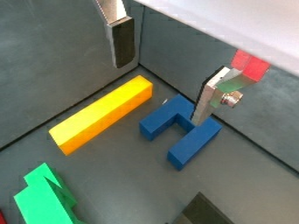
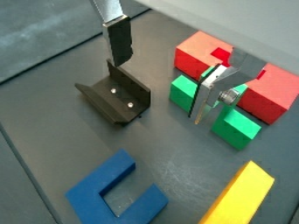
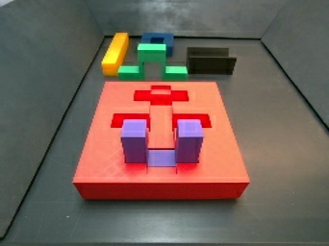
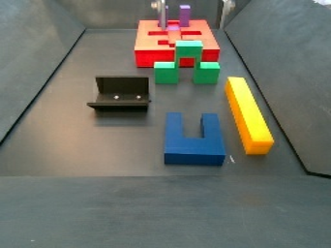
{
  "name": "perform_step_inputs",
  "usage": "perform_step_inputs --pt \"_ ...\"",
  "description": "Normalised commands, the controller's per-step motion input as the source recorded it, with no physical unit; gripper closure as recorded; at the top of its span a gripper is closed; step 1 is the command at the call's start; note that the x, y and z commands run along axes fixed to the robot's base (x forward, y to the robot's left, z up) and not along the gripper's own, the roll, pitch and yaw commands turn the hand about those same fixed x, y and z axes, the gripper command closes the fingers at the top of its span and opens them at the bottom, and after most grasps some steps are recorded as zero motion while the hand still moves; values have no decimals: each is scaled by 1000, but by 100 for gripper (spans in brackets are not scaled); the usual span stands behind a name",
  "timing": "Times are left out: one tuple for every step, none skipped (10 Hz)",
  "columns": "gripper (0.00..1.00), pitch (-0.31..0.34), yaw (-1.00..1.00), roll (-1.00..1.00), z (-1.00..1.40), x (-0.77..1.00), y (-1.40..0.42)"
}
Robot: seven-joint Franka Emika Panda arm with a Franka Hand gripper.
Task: Pick up the blue object. Move up. Place the blue object on the fixture. Regrasp the blue object. Move to above the board. Insert the blue object.
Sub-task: Pick up the blue object.
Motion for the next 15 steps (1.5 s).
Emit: perform_step_inputs --pt "0 0 0 73 -591 517 226" --pt "0 0 0 74 -720 660 329" --pt "0 0 -9 60 -777 646 403" --pt "0 0 -29 54 -780 606 369" --pt "0 0 -43 49 -786 569 317" --pt "0 0 -106 0 -654 380 163" --pt "0 0 -140 0 -546 366 77" --pt "0 0 -149 0 -574 343 43" --pt "0 0 -149 0 -557 206 117" --pt "0 0 -80 11 -483 0 191" --pt "0 0 -51 46 -457 -51 206" --pt "0 0 -54 70 -437 -169 171" --pt "0 0 -40 14 -389 -134 60" --pt "0 -6 0 0 -369 0 0" --pt "0 0 0 0 -309 0 0"
